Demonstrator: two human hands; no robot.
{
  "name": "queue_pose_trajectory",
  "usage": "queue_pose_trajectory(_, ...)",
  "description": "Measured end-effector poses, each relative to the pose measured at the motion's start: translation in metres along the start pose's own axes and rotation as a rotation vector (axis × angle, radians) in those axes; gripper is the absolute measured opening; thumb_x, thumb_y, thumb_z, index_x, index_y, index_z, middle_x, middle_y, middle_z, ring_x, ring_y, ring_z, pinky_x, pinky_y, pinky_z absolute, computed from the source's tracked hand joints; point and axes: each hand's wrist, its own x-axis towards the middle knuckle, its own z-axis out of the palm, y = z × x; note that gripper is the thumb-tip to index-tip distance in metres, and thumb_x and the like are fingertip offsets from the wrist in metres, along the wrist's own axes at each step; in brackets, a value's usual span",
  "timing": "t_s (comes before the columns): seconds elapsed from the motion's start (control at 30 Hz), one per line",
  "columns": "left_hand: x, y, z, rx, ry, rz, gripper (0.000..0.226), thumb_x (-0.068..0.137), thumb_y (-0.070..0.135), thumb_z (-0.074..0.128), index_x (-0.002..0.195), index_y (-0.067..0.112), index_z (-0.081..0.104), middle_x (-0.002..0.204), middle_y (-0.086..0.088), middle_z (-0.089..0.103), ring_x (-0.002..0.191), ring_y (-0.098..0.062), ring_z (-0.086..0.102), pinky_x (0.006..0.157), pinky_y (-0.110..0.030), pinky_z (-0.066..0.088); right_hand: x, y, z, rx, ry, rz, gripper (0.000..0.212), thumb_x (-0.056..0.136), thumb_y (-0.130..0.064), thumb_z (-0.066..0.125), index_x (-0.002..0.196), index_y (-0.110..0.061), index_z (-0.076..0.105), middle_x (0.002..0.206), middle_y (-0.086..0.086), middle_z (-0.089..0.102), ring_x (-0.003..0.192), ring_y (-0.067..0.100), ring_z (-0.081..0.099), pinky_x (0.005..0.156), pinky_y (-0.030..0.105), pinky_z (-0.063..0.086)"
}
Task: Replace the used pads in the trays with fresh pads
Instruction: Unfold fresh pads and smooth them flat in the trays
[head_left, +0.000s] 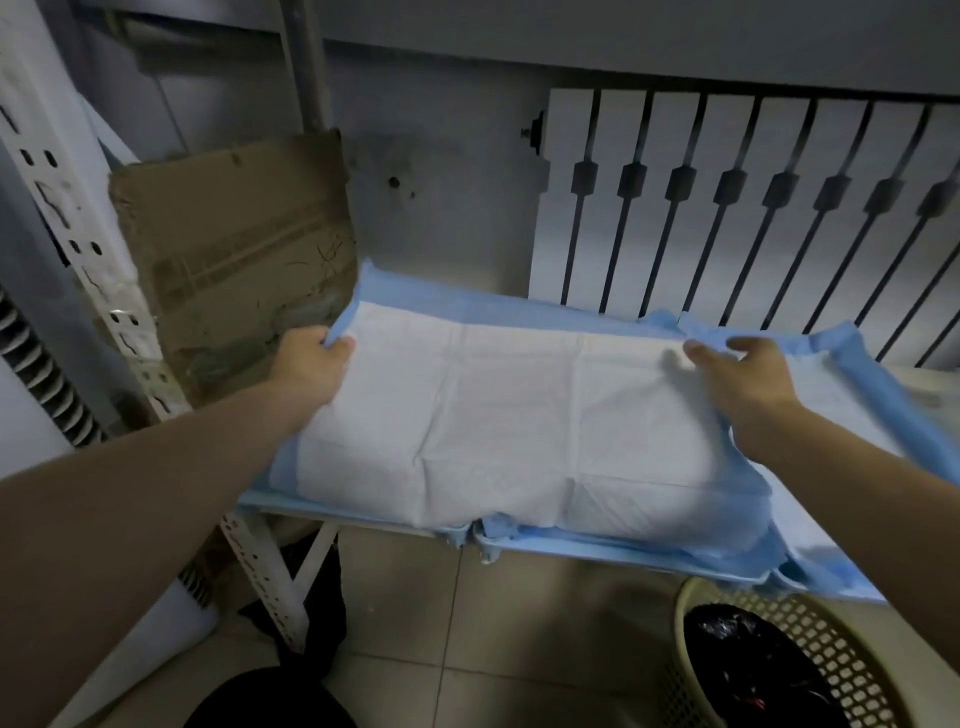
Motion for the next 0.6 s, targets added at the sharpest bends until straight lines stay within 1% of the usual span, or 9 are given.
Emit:
queue_pose_trajectory(0.07,0.005,-0.012,0.02,0.067,-0.018,-0.046,0.029,0.094,0.018,0.056,0.081,-0.008,0.057,0.082,-0.029,0.056,0.078,-0.035,0.056,0.068,-0.039,0.042,0.0,0.013,0.005,-0.071,-0.07,0.121,0.074,0.082,-0.05,0.07,0.131,0.0,0.045,0.116,0.016,0.056,0.091,0.029,0.055,0.071,0.035,0.044)
queue_pose_trajectory(0.13,0.006,-0.027,0.035,0.144,-0.048,-0.093,0.042,0.095,0.021,0.056,0.116,-0.015,0.056,0.123,-0.035,0.054,0.113,-0.045,0.053,0.092,-0.046,0.044,-0.004,0.03,0.006,-0.144,-0.101,0.147,0.073,0.078,-0.049,0.074,0.122,0.005,0.05,0.109,0.018,0.06,0.078,0.025,0.057,0.06,0.029,0.042)
queue_pose_trajectory(0.17,0.003,-0.033,0.039,0.208,-0.081,-0.105,0.047,0.096,0.023,0.055,0.124,-0.014,0.053,0.131,-0.032,0.051,0.12,-0.044,0.049,0.097,-0.045,0.041,-0.007,0.037,0.005,-0.178,-0.115,0.148,0.067,0.079,-0.045,0.075,0.117,0.006,0.054,0.105,0.018,0.061,0.073,0.023,0.056,0.056,0.028,0.04)
queue_pose_trajectory(0.23,0.003,-0.046,0.042,0.279,-0.164,-0.142,0.052,0.095,0.03,0.055,0.124,-0.014,0.052,0.13,-0.03,0.052,0.117,-0.044,0.05,0.095,-0.045,0.041,-0.009,0.048,0.002,-0.232,-0.15,0.142,0.053,0.08,-0.035,0.077,0.11,0.005,0.059,0.102,0.02,0.063,0.071,0.022,0.057,0.054,0.028,0.04)
queue_pose_trajectory(0.33,0.001,-0.055,0.033,0.246,-0.278,-0.261,0.059,0.091,0.039,0.061,0.124,-0.009,0.053,0.124,-0.022,0.055,0.113,-0.04,0.053,0.088,-0.041,0.045,-0.009,0.056,0.001,-0.222,-0.174,0.142,0.055,0.079,-0.013,0.077,0.128,-0.005,0.054,0.112,0.017,0.061,0.082,0.025,0.06,0.065,0.028,0.045)
queue_pose_trajectory(0.47,-0.004,-0.057,0.017,0.199,-0.281,-0.198,0.022,0.093,0.019,0.059,0.076,0.005,0.057,0.084,-0.01,0.052,0.094,-0.032,0.053,0.07,-0.031,0.035,-0.007,0.055,0.008,-0.113,-0.183,-0.026,0.038,0.085,0.005,0.064,0.117,-0.015,0.064,0.086,0.011,0.064,0.067,0.019,0.059,0.053,0.022,0.05)
queue_pose_trajectory(0.5,-0.006,-0.056,0.013,0.179,-0.275,-0.167,0.017,0.095,0.019,0.057,0.09,0.004,0.062,0.098,-0.011,0.057,0.104,-0.031,0.052,0.076,-0.031,0.035,-0.006,0.054,0.01,-0.099,-0.16,-0.094,0.034,0.087,0.005,0.062,0.113,-0.016,0.067,0.091,0.011,0.065,0.071,0.019,0.06,0.059,0.022,0.051)
queue_pose_trajectory(0.53,-0.006,-0.053,0.01,0.158,-0.252,-0.155,0.03,0.096,0.022,0.056,0.117,0.0,0.059,0.124,-0.014,0.055,0.119,-0.032,0.048,0.085,-0.031,0.035,-0.004,0.051,0.012,-0.076,-0.135,-0.148,0.03,0.088,0.004,0.06,0.108,-0.017,0.069,0.096,0.009,0.065,0.077,0.018,0.061,0.066,0.023,0.051)
queue_pose_trajectory(0.6,-0.002,-0.048,0.007,0.12,-0.223,-0.139,0.058,0.097,0.027,0.055,0.145,0.002,0.036,0.152,-0.012,0.034,0.135,-0.031,0.038,0.097,-0.033,0.033,0.002,0.044,0.016,-0.007,-0.092,-0.2,0.025,0.09,0.002,0.06,0.099,-0.019,0.071,0.102,0.004,0.066,0.089,0.016,0.059,0.079,0.025,0.047)
